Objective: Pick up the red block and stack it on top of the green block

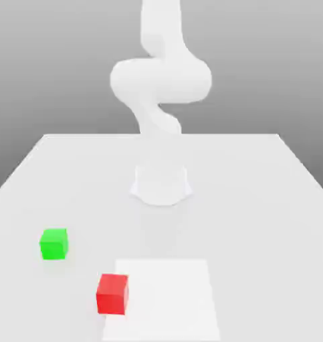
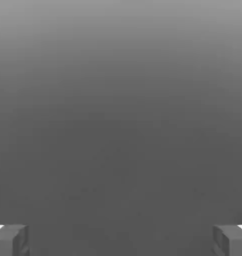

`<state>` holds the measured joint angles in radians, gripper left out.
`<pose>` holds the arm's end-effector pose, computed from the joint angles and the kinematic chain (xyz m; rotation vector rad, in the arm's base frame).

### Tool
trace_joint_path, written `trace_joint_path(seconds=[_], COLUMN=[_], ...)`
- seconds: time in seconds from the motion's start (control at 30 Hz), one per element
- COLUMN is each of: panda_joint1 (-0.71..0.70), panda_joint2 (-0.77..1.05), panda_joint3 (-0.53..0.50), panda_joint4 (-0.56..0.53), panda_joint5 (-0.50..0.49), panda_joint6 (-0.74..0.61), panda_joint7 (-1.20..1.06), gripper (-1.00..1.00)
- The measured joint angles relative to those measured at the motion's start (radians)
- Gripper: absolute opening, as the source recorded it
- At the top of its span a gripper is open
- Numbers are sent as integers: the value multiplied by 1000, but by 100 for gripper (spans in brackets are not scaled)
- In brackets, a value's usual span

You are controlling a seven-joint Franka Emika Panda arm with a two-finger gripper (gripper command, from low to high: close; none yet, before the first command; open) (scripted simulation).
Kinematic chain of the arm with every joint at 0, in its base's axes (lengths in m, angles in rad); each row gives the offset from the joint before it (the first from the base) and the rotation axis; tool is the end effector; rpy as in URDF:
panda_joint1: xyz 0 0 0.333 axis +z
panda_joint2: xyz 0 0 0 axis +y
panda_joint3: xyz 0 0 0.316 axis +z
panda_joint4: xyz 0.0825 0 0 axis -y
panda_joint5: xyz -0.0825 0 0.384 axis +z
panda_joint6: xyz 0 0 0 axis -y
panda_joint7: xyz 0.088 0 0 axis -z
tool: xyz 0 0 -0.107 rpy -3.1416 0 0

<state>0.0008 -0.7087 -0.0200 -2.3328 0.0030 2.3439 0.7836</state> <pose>0.3815 -0.0098 0.6660 -2.4897 1.0588 -0.9354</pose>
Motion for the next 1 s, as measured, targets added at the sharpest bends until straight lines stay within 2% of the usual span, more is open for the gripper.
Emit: trace_joint_path(seconds=[0.7, 0.9, 0.93, 1.0], panda_joint1=[-45, -74, -84, -84], panda_joint2=[767, 985, 1014, 1014], panda_joint3=[-128, -91, -79, -79], panda_joint4=[-275, -269, -264, -264], panda_joint5=[42, 110, 121, 120], panda_joint6=[368, 532, 556, 556], panda_joint7=[-150, -209, -217, -217], gripper=[0, 0, -100, -100])
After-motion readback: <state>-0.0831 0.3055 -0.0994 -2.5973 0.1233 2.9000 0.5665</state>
